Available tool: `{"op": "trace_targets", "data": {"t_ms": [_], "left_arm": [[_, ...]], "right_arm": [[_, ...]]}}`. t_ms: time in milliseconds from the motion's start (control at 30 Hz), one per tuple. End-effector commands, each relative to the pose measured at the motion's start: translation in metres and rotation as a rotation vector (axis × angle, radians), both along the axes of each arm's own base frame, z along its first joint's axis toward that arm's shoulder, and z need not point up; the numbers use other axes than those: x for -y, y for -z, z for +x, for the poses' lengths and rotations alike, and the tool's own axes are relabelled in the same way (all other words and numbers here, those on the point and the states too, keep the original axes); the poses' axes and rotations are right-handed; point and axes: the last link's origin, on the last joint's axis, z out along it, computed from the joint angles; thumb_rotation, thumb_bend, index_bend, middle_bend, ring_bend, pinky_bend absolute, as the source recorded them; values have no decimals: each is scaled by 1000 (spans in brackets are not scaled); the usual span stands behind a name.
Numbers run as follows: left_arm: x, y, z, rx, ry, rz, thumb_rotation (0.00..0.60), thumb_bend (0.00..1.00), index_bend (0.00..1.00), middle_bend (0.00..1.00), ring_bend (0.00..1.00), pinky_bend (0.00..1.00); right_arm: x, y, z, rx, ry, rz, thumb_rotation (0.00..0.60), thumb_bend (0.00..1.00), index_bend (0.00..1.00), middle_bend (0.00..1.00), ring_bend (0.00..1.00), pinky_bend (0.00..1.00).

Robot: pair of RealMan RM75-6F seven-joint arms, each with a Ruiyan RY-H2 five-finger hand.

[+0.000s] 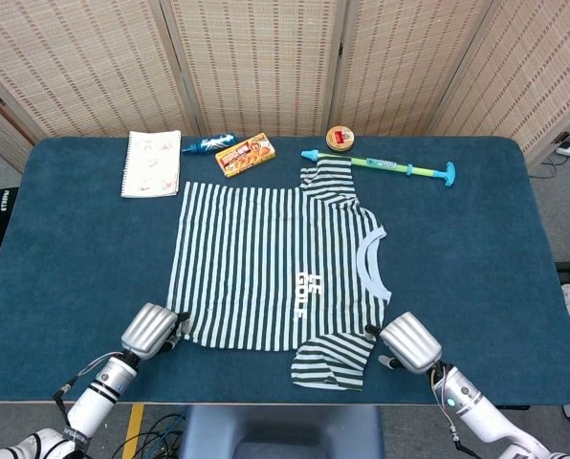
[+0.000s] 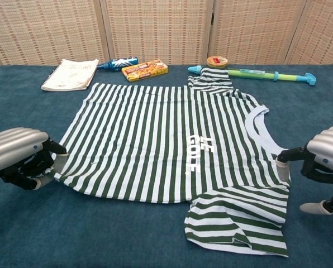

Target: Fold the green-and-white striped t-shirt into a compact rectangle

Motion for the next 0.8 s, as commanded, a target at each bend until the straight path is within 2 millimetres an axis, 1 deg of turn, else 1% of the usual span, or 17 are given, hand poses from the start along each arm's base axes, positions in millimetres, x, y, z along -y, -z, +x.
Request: {"op": "trace_targets", "data": {"t_ms": [33, 100, 300, 567, 800], "left_arm": [[0, 0, 0, -1, -2, 0, 600, 480, 634, 919, 830, 959], [-1, 0, -1, -1, -5, 0, 600, 480, 634, 919, 830, 959], [-1, 1, -1, 6, -14, 2, 600, 480, 634, 919, 830, 959], [-2, 0, -3, 14, -32, 5, 600, 480, 634, 918, 830, 959], [-1, -2, -5, 30, -40, 6, 600, 479, 634, 919, 830, 959]], "right_arm": [[2, 6, 1, -3, -3, 10, 600, 45, 469, 1000, 1000, 1000], [4, 10, 3, -2, -6, 13, 600, 45, 469, 1000, 1000, 1000], [13, 24, 12, 13, -7, 21, 600, 90, 469, 1000, 1000, 1000], [16, 39, 18, 16, -16, 36, 600, 232, 474, 1000, 1000, 1000], [17, 43, 19, 32, -16, 30, 600, 347, 526, 1000, 1000, 1000]]}}
